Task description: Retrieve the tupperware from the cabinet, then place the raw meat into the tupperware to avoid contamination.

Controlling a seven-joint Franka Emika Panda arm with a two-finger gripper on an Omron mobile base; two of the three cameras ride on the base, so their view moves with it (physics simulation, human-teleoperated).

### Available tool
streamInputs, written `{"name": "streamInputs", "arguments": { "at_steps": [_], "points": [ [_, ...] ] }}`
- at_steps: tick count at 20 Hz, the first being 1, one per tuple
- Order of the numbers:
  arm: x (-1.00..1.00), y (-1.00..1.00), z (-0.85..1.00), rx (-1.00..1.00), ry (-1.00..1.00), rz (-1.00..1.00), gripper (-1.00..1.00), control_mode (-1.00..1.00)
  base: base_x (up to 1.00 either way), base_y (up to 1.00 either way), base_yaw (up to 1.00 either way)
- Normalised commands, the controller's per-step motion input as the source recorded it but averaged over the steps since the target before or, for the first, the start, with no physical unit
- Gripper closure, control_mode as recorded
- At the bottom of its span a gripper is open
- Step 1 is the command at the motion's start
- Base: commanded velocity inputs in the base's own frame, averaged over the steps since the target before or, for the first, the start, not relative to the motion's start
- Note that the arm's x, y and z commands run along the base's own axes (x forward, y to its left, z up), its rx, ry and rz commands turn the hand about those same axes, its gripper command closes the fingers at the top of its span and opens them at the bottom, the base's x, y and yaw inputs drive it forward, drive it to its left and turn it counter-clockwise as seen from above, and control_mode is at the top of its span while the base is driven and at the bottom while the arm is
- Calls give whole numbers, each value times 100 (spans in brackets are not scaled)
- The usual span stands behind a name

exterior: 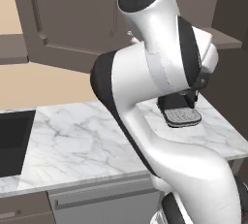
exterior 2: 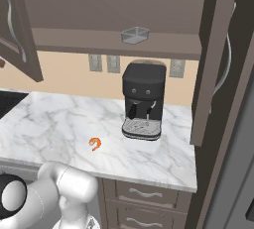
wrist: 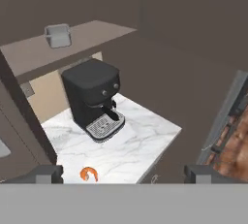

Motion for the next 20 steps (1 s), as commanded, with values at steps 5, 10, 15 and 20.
{"name": "streamInputs", "arguments": {
  "at_steps": [5, 10, 15, 20],
  "points": [
    [-12, -42, 0, 26, 0, 0, -100, -100, 0, 0, 0],
    [0, -37, -11, 25, 0, 1, -100, -100, 0, 0, 0],
    [10, -35, -15, 28, 1, 3, -100, -100, 0, 0, 0],
    [28, -32, -4, 30, 0, 4, -100, -100, 0, 0, 0]
  ]
}}
